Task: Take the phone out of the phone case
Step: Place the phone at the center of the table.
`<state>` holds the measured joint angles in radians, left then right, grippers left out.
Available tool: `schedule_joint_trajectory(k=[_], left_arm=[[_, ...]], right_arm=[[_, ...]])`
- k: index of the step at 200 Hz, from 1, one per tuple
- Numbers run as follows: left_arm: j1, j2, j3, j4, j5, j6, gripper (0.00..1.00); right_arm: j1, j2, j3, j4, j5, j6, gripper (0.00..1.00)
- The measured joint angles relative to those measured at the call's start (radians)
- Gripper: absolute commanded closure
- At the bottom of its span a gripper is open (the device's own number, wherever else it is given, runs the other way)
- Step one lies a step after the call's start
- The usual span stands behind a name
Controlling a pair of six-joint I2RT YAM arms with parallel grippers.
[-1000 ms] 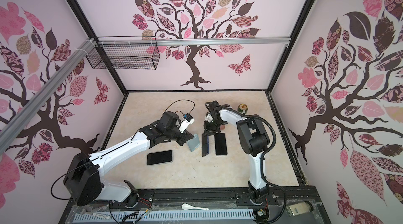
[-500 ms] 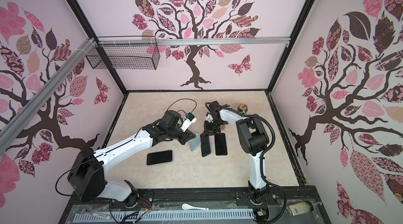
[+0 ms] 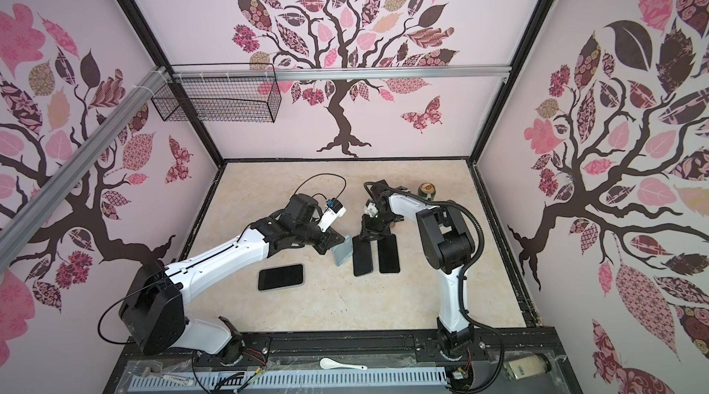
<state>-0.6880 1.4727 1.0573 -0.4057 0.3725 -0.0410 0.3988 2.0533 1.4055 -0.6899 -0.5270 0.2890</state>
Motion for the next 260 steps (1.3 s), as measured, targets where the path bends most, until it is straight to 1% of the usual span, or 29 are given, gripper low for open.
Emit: schedule_joint_trajectory(k=[35,54,98,143,189,260], left_arm=[[0.0,0.0,0.0,0.0,0.003,0.004,1.0],[0.0,0.0,0.0,0.0,0.003,0.005,1.0],[0.0,0.0,0.0,-0.001,0.008,0.006,1.0],[0.0,0.0,0.0,-0.002,0.011,0.007,1.0],[0.0,0.0,0.0,-0.003,0.014,0.007,1.0],[0.0,-0.003,0.0,-0.006,0.014,0.007,1.0]], right_arm=[[-0.001,0.0,-0.014,0.009,-0.006,0.002,0.66],[-0.001,0.0,-0.014,0.009,0.003,0.004,0.61],[0.0,-0.003,-0.013,0.009,0.019,0.005,0.6],[0.0,-0.007,-0.011,0.009,0.038,0.005,0.55],[0.001,-0.018,-0.011,0.006,0.088,0.006,0.53],[0.002,-0.036,-0.012,-0.009,0.165,0.006,0.53]])
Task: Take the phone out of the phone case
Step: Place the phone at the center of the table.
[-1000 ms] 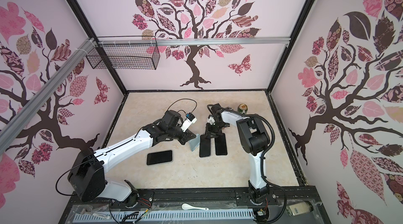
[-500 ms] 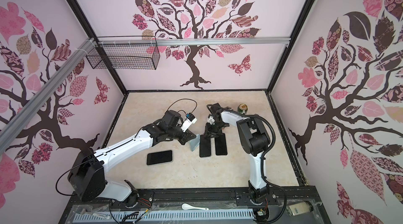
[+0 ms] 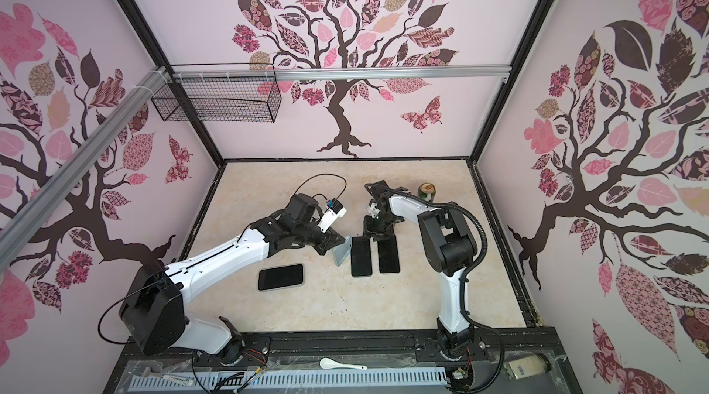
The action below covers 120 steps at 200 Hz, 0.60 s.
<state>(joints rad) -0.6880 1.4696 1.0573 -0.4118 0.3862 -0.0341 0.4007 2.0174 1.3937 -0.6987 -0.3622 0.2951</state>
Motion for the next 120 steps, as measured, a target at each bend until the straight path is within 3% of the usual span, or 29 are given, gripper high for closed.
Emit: schedule_joint_trajectory(k=[32,65,120], left_arm=[[0.0,-0.049,0.002,-0.04,-0.019,0.0,1.0],[0.026,-0.173,0.031,-0.102,-0.03,0.004,1.0],[0.23,-0.355,0.042,-0.173,0.164,0.008,1.0]], right_arm=[[0.0,-0.061,-0.016,-0.001,0.013,0.0,0.53],[0.0,-0.252,-0.062,0.062,0.012,0.008,0.51],[0.014,-0.666,-0.308,0.345,-0.019,-0.006,0.32]])
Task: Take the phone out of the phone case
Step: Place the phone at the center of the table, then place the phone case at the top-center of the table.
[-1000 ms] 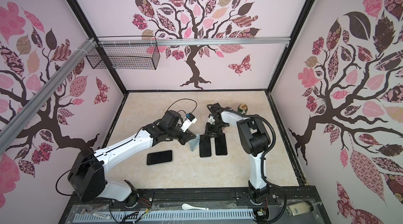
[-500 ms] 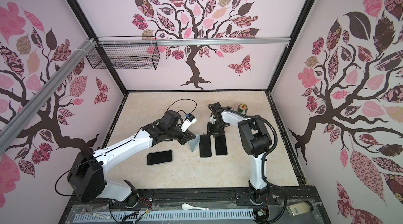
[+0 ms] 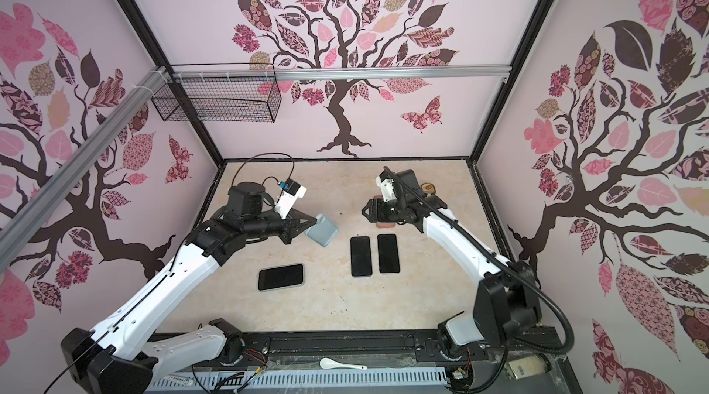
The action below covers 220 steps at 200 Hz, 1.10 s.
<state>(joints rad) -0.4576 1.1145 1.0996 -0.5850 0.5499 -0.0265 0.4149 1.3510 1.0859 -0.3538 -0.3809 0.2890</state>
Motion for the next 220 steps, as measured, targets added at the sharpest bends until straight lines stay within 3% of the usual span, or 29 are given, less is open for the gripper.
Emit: schedule_joint_trajectory(k=[37,61,86,155,220], left_arm=[[0.106,-0.019,-0.002,-0.02,0.242,-0.027,1.0],[0.121,-0.019,-0.012,-0.005,0.356,-0.047,1.0],[0.121,-0.003,-0.017,0.006,0.446,-0.059,1.0],[0.121,0.018,-0.017,0.032,0.527,-0.084,1.0],[0.121,0.029,-0.017,0.042,0.536,-0.092,1.0]], right_arm=[[0.157,-0.236,-0.205,0.227,0.015,-0.145,0.34],[0.27,-0.294,-0.212,0.284,0.019,-0.253,0.36],[0.31,-0.297,-0.194,0.294,0.033,-0.335,0.42],[0.341,-0.288,-0.193,0.262,0.036,-0.432,0.55],[0.377,-0.257,-0.19,0.256,0.08,-0.474,0.7]])
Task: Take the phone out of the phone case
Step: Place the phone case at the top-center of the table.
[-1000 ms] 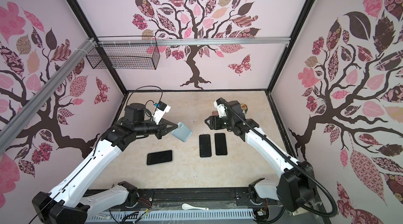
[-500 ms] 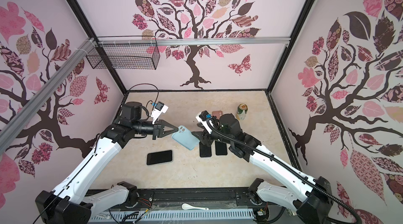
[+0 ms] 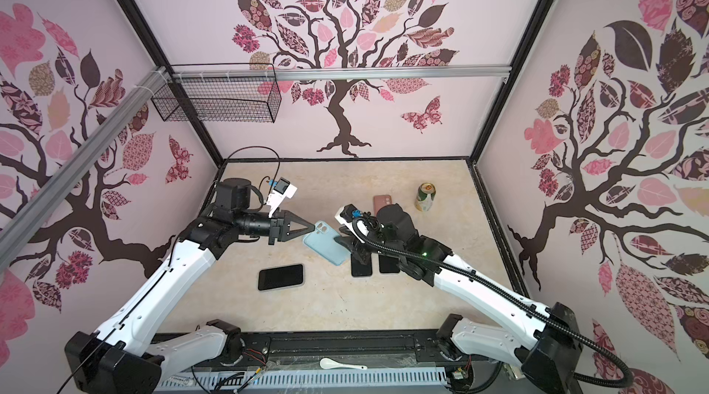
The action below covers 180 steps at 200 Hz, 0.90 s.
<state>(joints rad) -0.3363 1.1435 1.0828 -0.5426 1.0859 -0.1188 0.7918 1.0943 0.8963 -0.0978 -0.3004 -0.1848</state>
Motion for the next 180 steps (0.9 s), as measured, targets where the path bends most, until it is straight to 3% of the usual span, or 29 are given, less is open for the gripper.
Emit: schedule_joint_trajectory(k=[44,82,134,165,170,180], left_arm=[[0.0,0.0,0.0,0.006,0.001,-0.006,1.0],[0.0,0.001,0.0,0.016,0.001,-0.01,1.0],[0.0,0.001,0.0,0.024,-0.013,-0.016,1.0],[0.0,-0.005,0.001,0.019,-0.083,-0.01,0.57],[0.0,-0.008,0.001,0.009,-0.102,-0.016,0.44],[0.0,-0.019,0.001,0.0,-0.147,-0.012,0.33]], right_arm=[[0.0,0.013,0.016,-0.003,0.017,-0.009,0.81],[0.0,0.013,0.021,-0.004,0.018,-0.005,1.0],[0.0,0.013,0.021,-0.003,0.038,0.006,1.0],[0.004,0.014,0.021,-0.005,0.109,0.072,1.0],[0.003,0.016,0.021,-0.005,0.127,0.089,1.0],[-0.007,0.023,0.022,-0.006,0.159,0.13,1.0]])
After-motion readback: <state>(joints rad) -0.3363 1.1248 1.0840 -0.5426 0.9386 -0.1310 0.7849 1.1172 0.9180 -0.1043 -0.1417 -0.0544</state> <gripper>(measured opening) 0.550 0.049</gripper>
